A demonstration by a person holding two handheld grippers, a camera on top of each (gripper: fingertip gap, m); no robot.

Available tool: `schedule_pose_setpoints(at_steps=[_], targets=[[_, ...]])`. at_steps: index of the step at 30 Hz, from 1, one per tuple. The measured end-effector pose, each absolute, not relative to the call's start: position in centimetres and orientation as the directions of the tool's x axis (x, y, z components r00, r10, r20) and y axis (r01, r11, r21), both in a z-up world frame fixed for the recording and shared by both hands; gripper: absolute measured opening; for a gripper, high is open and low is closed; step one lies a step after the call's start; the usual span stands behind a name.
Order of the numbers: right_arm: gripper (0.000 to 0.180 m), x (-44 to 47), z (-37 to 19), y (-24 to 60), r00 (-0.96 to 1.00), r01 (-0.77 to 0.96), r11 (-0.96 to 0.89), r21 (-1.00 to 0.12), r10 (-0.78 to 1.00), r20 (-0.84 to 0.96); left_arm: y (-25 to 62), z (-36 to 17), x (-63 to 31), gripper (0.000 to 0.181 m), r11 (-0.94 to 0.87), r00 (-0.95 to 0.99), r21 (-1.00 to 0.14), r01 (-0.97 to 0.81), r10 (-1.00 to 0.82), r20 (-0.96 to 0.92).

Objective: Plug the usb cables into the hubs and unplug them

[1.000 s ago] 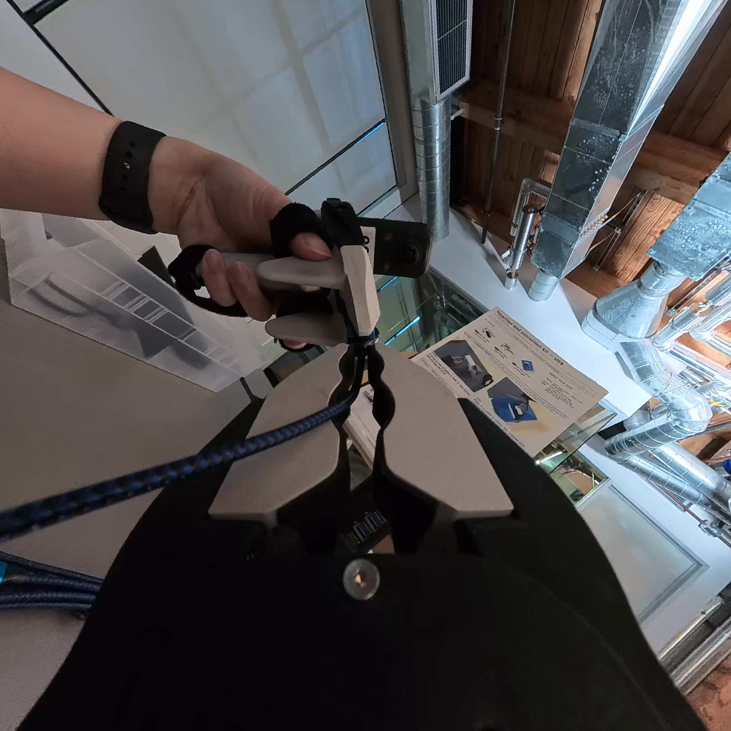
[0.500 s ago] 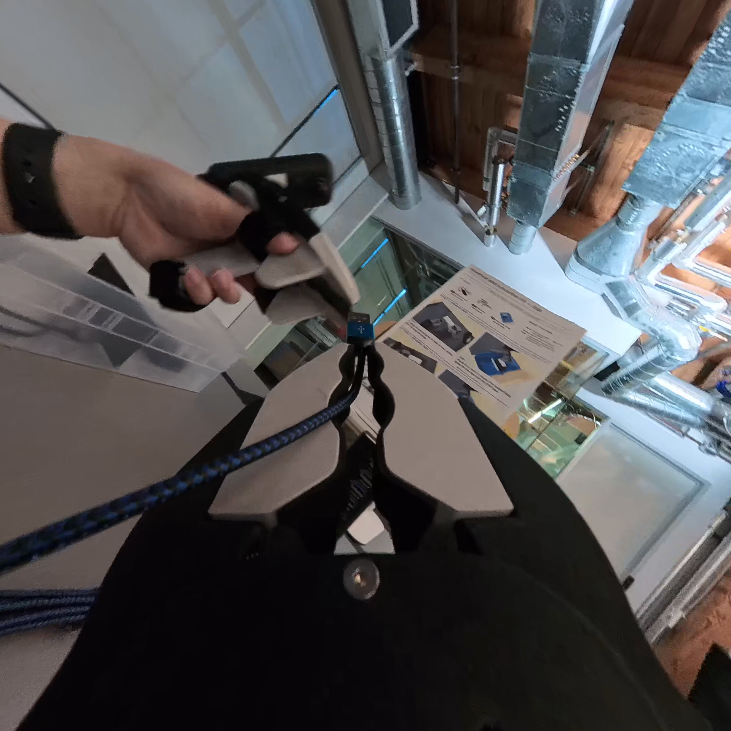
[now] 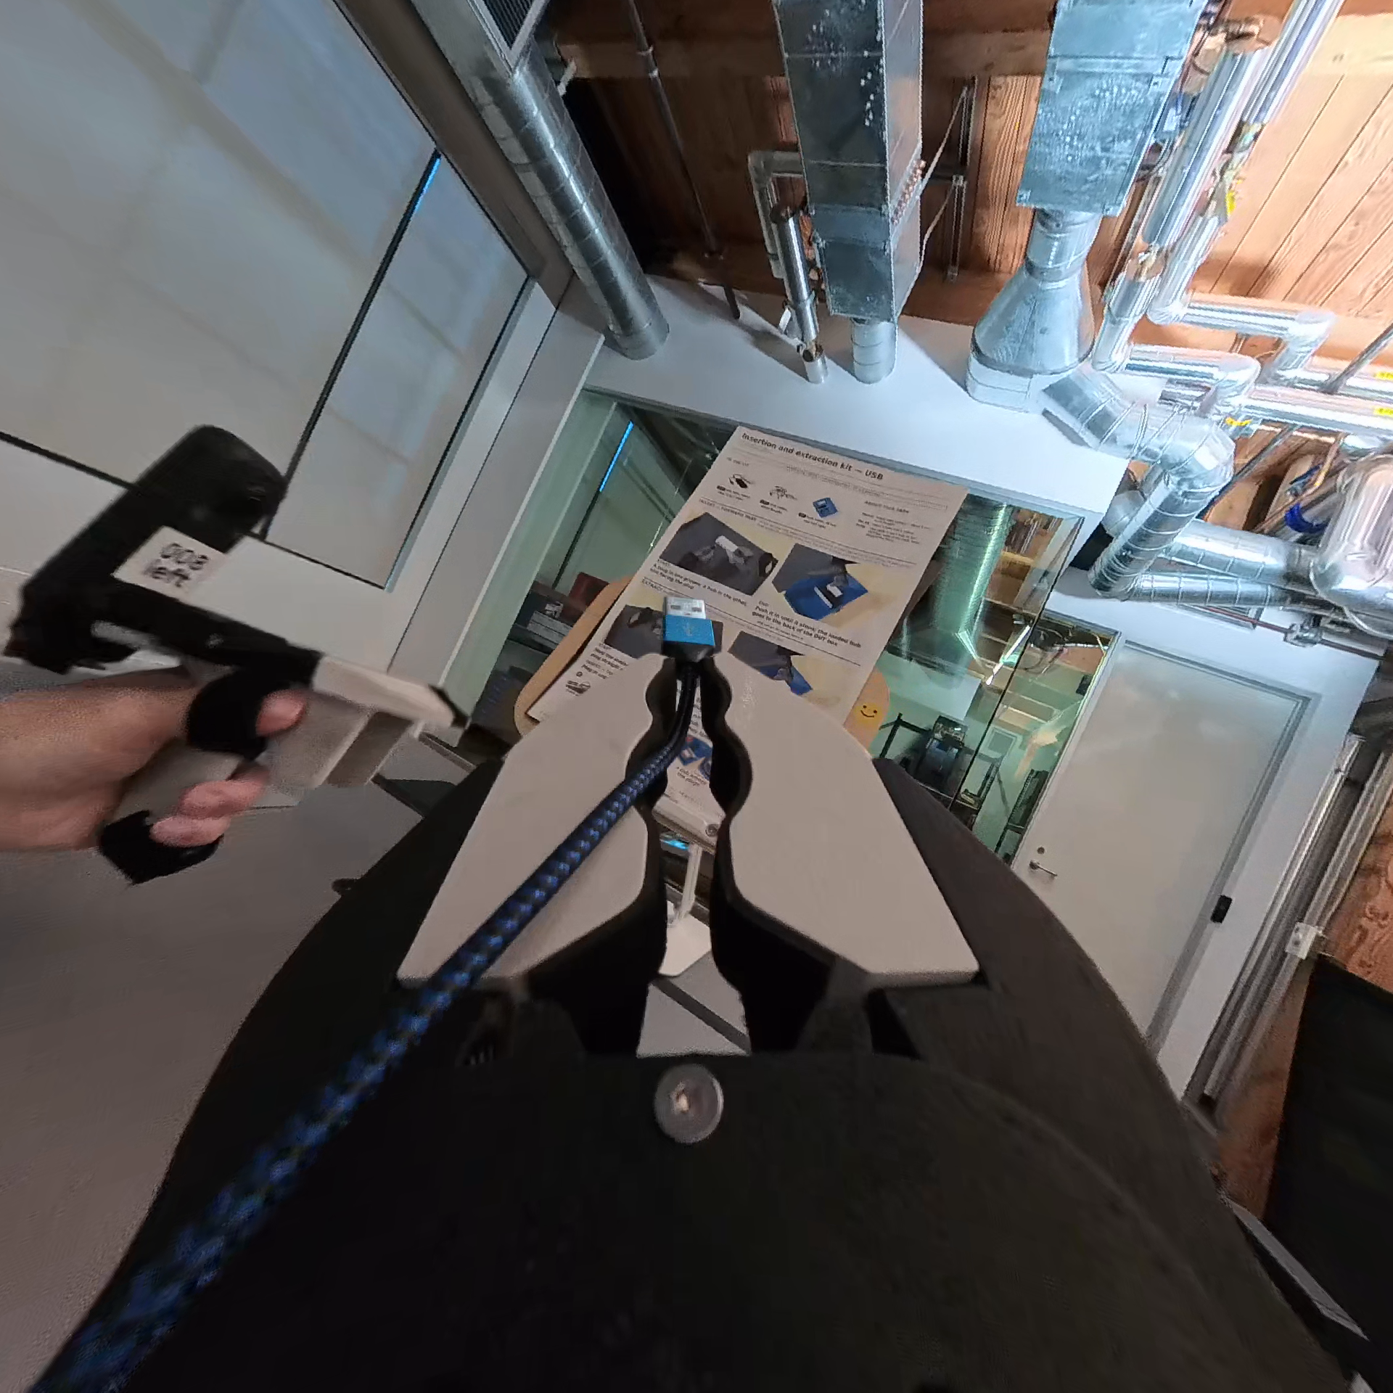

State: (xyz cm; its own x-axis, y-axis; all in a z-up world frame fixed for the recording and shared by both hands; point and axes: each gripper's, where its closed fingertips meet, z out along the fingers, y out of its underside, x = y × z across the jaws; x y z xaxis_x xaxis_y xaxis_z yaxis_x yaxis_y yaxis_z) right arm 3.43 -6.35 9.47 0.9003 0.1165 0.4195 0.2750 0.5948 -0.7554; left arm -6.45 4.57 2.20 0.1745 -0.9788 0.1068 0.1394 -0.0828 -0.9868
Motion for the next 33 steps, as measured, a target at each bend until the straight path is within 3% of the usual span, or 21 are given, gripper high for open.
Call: schedule_pose_setpoints(at_steps=[3, 7, 11, 13, 17, 23, 28, 30, 33], targets=[[0.006, 3.9, 9.6, -6.3, 0.907, 0.261, 0.591, -0.763, 0.121, 0.404, 1.7, -2.5, -5.0, 0.016, 0.074, 0.189, -0.991, -0.114, -0.977, -0.095], [0.006, 4.3, 9.6, -6.2, 0.913, 0.246, 0.586, -0.772, 0.128, 0.388, 1.5, -8.2, -4.2, 0.018, 0.083, 0.252, -0.943, -0.321, -0.953, -0.17], [0.006, 4.3, 9.7, -6.3, 0.912, 0.247, 0.588, -0.77, 0.127, 0.39, 4.2, -10.7, -3.7, 0.059, -0.081, 0.361, -0.901, -0.427, -0.928, -0.088], [0.006, 4.2, 9.7, -6.3, 0.911, 0.247, 0.592, -0.767, 0.128, 0.392, 5.3, -11.5, -3.8, 0.059, -0.147, 0.407, -0.877, -0.457, -0.911, -0.059], [0.006, 4.2, 9.7, -6.4, 0.912, 0.24, 0.595, -0.767, 0.134, 0.389, 7.0, -11.7, -3.5, 0.055, -0.156, 0.455, -0.868, -0.472, -0.886, -0.087], [0.006, 4.0, 9.9, -6.6, 0.909, 0.228, 0.603, -0.765, 0.151, 0.389, 10.1, -12.1, -2.7, 0.072, -0.099, 0.472, -0.844, -0.527, -0.86, -0.194], [0.006, 3.3, 9.8, -6.6, 0.896, 0.237, 0.602, -0.763, 0.168, 0.411, 12.7, -11.3, -0.4, 0.087, -0.197, 0.465, -0.885, -0.421, -0.885, -0.023], [0.006, 3.2, 9.8, -6.6, 0.891, 0.247, 0.602, -0.759, 0.166, 0.422, 12.8, -10.4, 1.3, 0.08, -0.223, 0.391, -0.912, -0.346, -0.917, 0.076], [0.006, 3.4, 9.9, -6.7, 0.888, 0.261, 0.599, -0.757, 0.158, 0.432, 13.0, -9.7, 3.2, 0.063, -0.162, 0.323, -0.932, -0.324, -0.945, 0.052]])
